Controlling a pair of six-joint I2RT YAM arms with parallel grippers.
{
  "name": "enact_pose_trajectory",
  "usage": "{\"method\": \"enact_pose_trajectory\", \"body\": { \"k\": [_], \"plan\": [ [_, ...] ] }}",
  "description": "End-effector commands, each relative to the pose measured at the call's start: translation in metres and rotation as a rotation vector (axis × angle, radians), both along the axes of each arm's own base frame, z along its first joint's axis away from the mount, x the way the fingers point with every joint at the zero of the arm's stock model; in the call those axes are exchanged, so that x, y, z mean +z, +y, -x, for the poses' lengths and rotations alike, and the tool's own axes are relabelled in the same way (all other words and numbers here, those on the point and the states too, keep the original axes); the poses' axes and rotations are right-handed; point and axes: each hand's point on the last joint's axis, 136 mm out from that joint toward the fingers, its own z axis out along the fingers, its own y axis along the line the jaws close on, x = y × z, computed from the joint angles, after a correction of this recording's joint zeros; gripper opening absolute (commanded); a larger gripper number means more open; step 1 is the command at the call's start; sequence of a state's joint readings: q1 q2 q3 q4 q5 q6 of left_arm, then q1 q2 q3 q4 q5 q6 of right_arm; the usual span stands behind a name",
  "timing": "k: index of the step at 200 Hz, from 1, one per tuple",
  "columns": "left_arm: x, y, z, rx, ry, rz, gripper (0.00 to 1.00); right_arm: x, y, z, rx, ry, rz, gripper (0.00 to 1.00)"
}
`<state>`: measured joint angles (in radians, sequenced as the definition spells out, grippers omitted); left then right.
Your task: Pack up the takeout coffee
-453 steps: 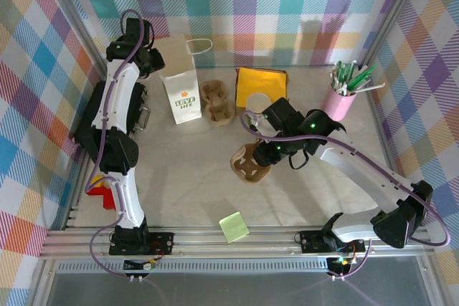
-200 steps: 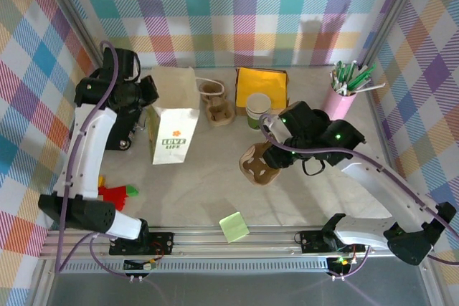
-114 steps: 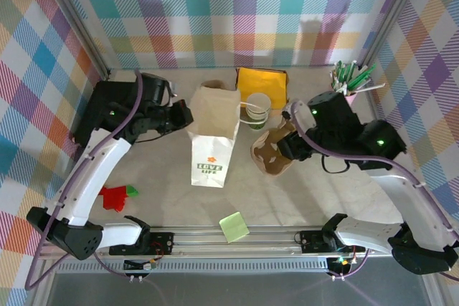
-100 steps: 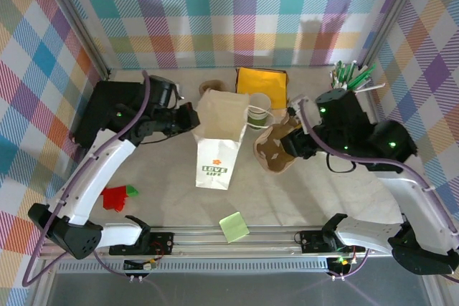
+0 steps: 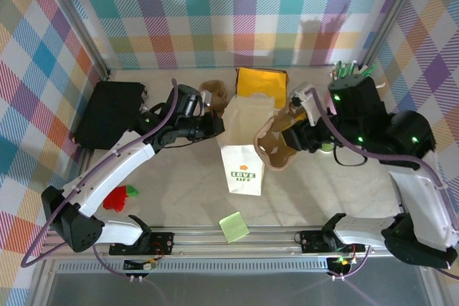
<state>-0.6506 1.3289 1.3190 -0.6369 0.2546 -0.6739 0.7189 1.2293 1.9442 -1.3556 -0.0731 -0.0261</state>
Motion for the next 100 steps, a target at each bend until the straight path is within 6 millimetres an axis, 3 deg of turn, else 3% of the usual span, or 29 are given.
{"method": "enact_pose_trajectory", "body": {
  "k": [1, 55, 100],
  "plan": [
    [-0.002, -0.009, 0.002, -0.029, -0.006, 0.049, 0.00, -0.004, 0.021, -0.005, 0.097, 0.019, 0.004, 0.38],
    [-0.012, -0.013, 0.012, -0.148, -0.033, 0.023, 0.00, -0.024, 0.060, -0.027, 0.251, 0.068, 0.042, 0.38],
    [-0.004, -0.011, 0.014, -0.202, -0.058, 0.038, 0.00, -0.048, 0.074, -0.034, 0.331, 0.223, 0.010, 0.39]
  ]
}}
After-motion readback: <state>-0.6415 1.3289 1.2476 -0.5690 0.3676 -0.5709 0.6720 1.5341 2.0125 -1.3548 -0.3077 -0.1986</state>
